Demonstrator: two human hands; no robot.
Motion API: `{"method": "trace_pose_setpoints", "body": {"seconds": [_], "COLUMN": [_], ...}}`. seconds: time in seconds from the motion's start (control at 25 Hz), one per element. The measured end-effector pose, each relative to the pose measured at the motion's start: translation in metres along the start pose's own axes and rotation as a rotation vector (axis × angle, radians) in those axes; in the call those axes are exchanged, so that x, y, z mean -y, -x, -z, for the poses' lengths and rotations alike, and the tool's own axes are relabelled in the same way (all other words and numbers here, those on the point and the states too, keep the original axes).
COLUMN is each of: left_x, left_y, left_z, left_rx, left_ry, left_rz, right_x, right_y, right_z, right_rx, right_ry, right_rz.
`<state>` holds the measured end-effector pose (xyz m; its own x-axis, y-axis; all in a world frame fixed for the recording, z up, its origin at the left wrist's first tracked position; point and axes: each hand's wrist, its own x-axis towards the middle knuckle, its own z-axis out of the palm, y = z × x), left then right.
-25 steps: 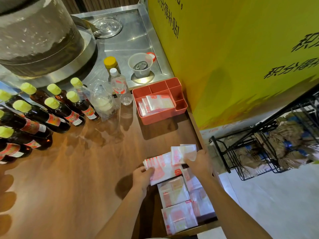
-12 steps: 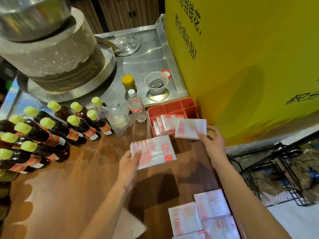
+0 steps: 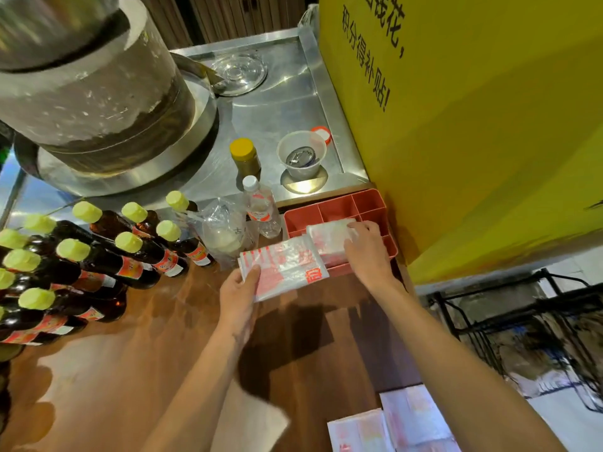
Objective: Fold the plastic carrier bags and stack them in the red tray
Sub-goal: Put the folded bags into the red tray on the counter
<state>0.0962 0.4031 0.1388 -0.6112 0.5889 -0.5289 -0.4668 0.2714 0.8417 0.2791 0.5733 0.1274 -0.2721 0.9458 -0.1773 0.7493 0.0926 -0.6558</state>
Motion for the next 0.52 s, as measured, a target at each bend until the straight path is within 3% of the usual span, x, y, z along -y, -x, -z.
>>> {"method": "trace_pose_setpoints", "body": {"seconds": [0.08, 0.2, 0.28, 0.52], "left_x": [0.003, 0.004, 0.004, 0.003], "left_y": [-0.006, -0.011, -0.012, -0.013], "left_z": [-0.001, -0.004, -0.004, -0.002], "left_rx": [0.004, 0.017, 0.02, 0.012], "left_ry": [0.018, 0.01, 0.006, 0.04], "left_rz": [0.011, 0.009, 0.008, 0.043], "right_x": [0.002, -0.009, -0.019, -0.005], "right_y": [0.008, 0.015, 0.017, -0.004], "right_z": [-0.008, -0.017, -0.019, -0.018], "right_rx": [-0.028, 0.221, 0.382, 0.621], "right_ry": [0.233, 0.345, 0.443, 0.638], "right_rz": [0.185, 0.371, 0.402, 0.29]}}
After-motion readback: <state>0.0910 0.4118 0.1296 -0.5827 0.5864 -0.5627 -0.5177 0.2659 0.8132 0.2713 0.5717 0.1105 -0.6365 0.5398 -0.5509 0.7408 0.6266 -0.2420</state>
